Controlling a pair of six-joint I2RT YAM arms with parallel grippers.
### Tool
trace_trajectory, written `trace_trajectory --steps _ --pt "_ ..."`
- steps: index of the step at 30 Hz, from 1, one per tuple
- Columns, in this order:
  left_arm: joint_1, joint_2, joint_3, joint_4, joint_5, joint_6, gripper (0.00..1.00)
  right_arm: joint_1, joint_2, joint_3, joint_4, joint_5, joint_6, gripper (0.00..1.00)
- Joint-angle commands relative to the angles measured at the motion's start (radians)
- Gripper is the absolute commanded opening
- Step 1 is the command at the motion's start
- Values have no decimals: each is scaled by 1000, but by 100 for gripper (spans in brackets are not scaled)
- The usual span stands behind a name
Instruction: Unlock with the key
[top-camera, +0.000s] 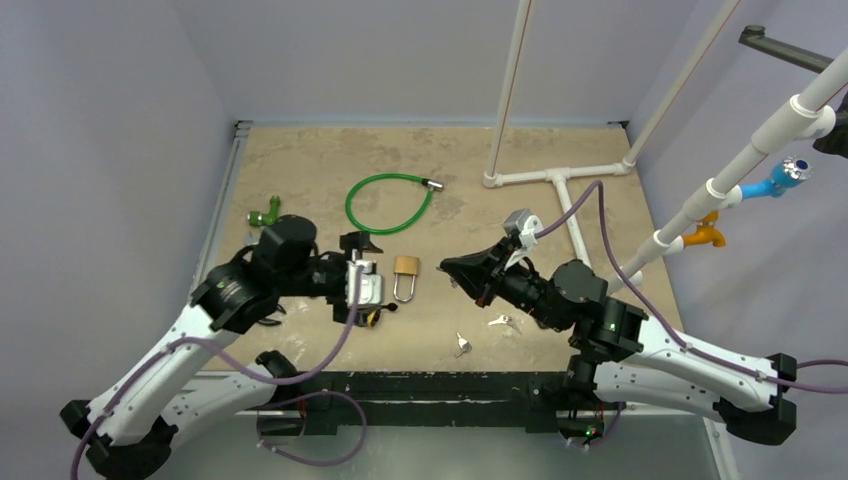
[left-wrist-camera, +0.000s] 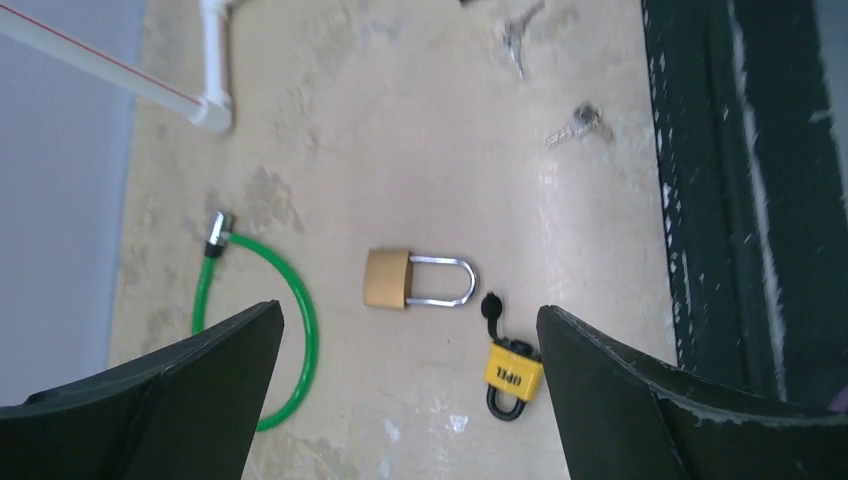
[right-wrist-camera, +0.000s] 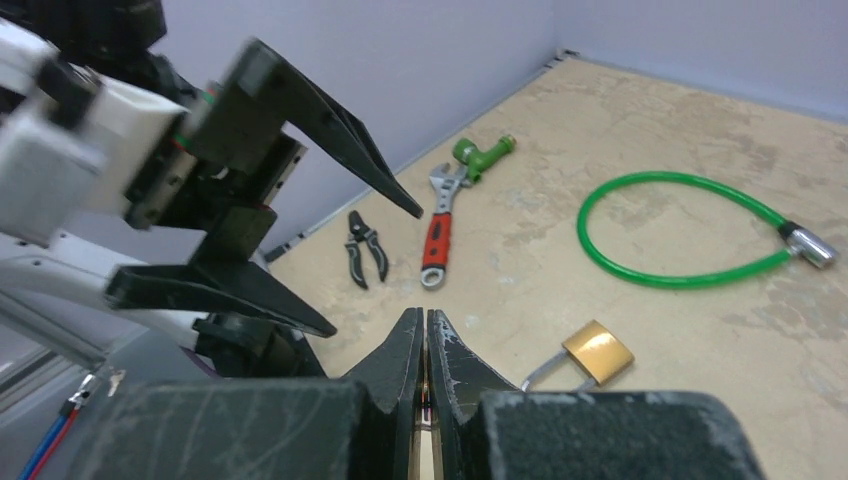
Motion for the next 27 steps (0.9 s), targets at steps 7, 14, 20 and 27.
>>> trace_trajectory --steps 7,14,20,27 --pt "14 -79 218 30 217 -530 100 -2 101 206 56 -172 21 0" --pt "35 -49 239 138 341 -662 98 -2 115 235 49 -188 30 0" --pt "38 -27 233 141 369 -649 83 -2 131 223 89 -232 39 0" --pt "40 -2 231 210 393 -700 71 -2 156 216 138 -277 51 0"
